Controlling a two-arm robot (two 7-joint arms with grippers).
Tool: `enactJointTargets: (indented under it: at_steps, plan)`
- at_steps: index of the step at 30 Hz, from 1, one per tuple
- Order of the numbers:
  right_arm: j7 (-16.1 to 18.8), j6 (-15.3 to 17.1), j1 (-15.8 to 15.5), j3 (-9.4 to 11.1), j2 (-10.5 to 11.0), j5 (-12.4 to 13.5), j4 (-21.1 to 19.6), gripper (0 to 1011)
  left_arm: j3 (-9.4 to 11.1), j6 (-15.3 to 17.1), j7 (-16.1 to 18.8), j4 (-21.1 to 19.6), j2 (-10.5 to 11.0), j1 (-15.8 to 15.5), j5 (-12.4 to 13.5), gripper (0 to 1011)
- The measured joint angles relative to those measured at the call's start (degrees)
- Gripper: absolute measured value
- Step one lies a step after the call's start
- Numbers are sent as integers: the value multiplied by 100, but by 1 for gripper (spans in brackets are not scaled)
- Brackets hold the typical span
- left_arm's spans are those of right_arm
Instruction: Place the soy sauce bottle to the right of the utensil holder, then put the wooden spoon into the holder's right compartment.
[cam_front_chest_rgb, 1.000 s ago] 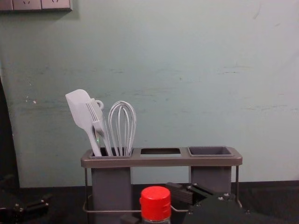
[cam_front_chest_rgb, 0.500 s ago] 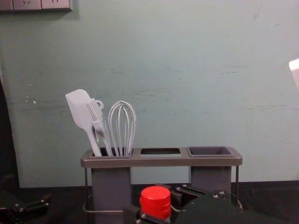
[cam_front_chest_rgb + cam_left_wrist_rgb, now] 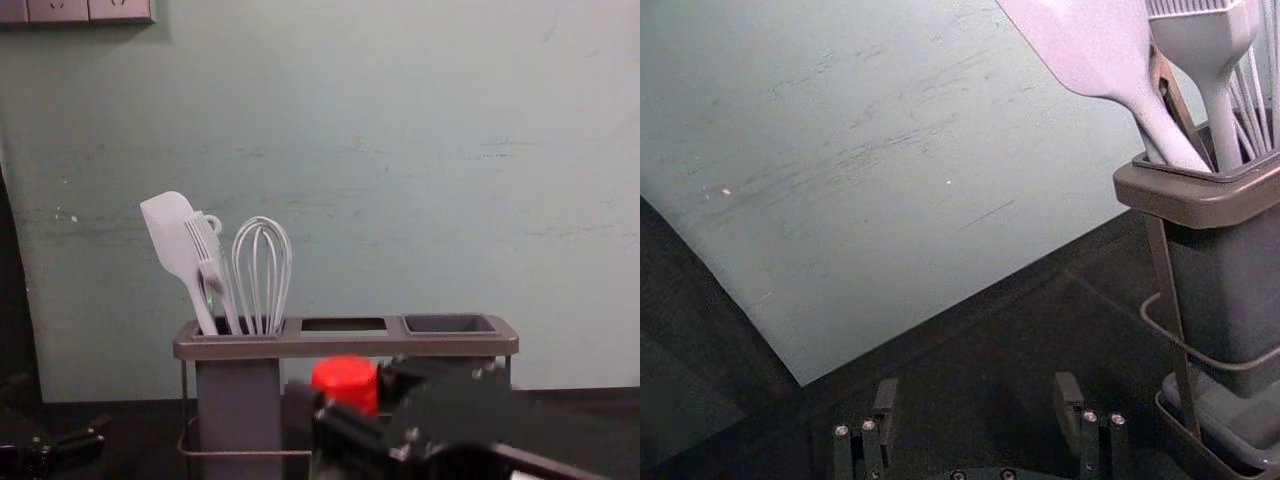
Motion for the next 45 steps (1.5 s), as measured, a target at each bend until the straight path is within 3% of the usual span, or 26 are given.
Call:
enactJointTargets:
  at_steps: [11,17,20,21,22,25,28,34,45]
  plan:
    - [-146,28,-248,450,245,87,-359,381,0,0,0,0,0,0,0,1000]
    - [-303,-60,-657,1105,469,342,-480,381,0,0,0,0,0,0,0,1000]
    - [-397,-100,-889,1559,604,463,-498,381,0,0,0,0,0,0,0,1000]
    - [-397,-100,-889,1559,604,463,-498,381,0,0,0,0,0,0,0,1000]
    - [-437,-110,-960,1733,643,486,-481,381,0,0,0,0,0,0,0,1000]
    - [-503,-121,-1042,1981,674,494,-414,381,0,0,0,0,0,0,0,1000]
    - [-553,-133,-1027,2122,650,482,-302,381,0,0,0,0,0,0,0,1000]
    - [-530,-306,-648,2126,422,441,156,381,0,0,0,0,0,0,0,1000]
    - [-303,-377,211,1863,63,479,1051,381,0,0,0,0,0,0,0,1000]
